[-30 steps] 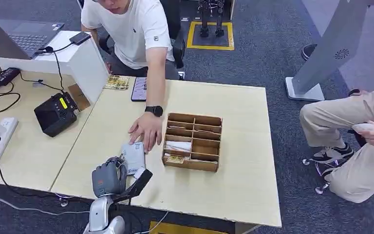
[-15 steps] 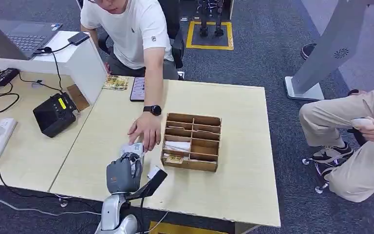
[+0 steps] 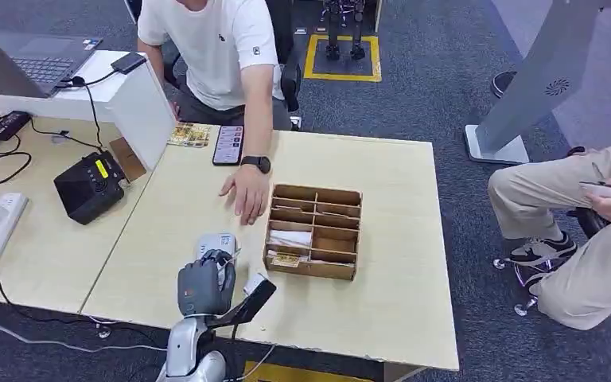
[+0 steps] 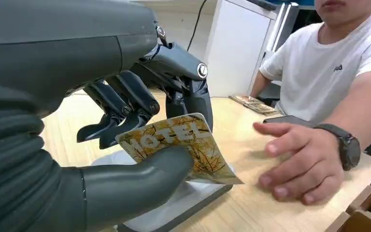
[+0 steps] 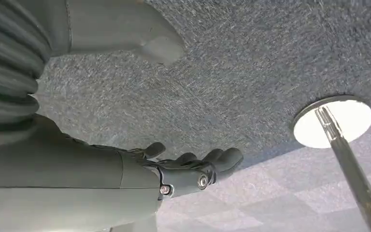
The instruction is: Pass the card to the sensor for recognition and then transmit it.
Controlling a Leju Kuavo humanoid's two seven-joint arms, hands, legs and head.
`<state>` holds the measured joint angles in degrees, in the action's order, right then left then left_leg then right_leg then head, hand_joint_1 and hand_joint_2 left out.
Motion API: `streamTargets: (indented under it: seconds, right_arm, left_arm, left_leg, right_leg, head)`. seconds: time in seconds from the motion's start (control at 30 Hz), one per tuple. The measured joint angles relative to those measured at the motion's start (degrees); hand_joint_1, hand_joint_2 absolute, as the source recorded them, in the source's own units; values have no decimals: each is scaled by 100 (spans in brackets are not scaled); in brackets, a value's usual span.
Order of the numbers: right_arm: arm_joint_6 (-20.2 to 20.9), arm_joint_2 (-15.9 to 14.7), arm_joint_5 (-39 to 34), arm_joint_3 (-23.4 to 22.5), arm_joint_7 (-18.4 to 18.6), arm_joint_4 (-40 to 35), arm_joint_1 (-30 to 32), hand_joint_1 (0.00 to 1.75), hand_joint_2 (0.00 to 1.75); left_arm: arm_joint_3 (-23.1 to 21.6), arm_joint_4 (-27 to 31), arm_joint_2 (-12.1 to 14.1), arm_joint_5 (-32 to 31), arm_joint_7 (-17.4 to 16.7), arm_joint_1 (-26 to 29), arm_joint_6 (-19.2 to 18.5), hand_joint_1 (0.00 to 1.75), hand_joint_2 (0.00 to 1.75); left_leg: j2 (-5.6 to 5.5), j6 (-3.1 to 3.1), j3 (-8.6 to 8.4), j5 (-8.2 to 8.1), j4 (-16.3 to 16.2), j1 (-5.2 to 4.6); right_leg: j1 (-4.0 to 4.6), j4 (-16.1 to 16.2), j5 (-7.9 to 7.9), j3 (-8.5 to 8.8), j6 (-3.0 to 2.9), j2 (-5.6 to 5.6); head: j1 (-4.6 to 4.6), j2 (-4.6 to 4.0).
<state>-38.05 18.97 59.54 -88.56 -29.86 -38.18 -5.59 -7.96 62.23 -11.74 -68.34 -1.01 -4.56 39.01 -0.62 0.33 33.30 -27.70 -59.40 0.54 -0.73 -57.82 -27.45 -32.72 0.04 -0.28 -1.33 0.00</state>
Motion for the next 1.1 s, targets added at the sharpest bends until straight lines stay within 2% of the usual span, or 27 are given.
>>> streamTargets:
  seconds: [0.1, 0.27, 0.4, 0.57, 0.77, 1.1]
  right_arm:
    - [0, 0, -7, 0, 18, 20, 0, 0, 175]
    - [0, 0, -22, 0, 2, 39, 1, 0, 175]
    - [0, 0, -39, 0, -50, 46, 0, 0, 175]
    - [0, 0, 96, 0, -26, 50, 0, 0, 175]
    - [0, 0, 192, 0, -66, 61, 0, 0, 175]
    - [0, 0, 297, 0, -116, 138, -5, 0, 175]
  left_arm:
    - [-17, -4, 4, 573, 180, 8, -50, 175, 175]
    - [-17, 194, -66, 2415, 976, 32, -354, 175, 175]
    - [-17, 410, -134, 3389, 1390, 29, -585, 175, 175]
    - [-46, 680, -140, 4059, 1460, -204, -783, 175, 175]
    - [-114, 682, -29, 4647, 1596, -839, -949, 175, 175]
    - [-120, 450, 61, 5300, 1447, -1537, -1233, 175, 175]
  left_leg:
    - [0, 0, 0, 0, 0, 0]
    - [0, 0, 0, 0, 0, 1]
    - [1, 0, 3, 1, 0, 1]
    - [1, 0, 3, 1, -2, 0]
    - [1, -7, 3, 6, -1, 1]
    - [1, -7, 7, 6, -1, 1]
  right_leg:
    - [0, 0, 0, 0, 0, 0]
    - [1, 0, 0, 0, 0, -1]
    - [1, 0, 0, -4, 0, 1]
    - [0, 0, 1, -6, 0, 2]
    - [1, -1, 2, -6, -1, 6]
    - [1, -1, 2, -11, 0, 9]
  head:
    - [0, 0]
    - [2, 0]
    - [2, 0]
    - [0, 0]
    - [0, 0]
    - [2, 0]
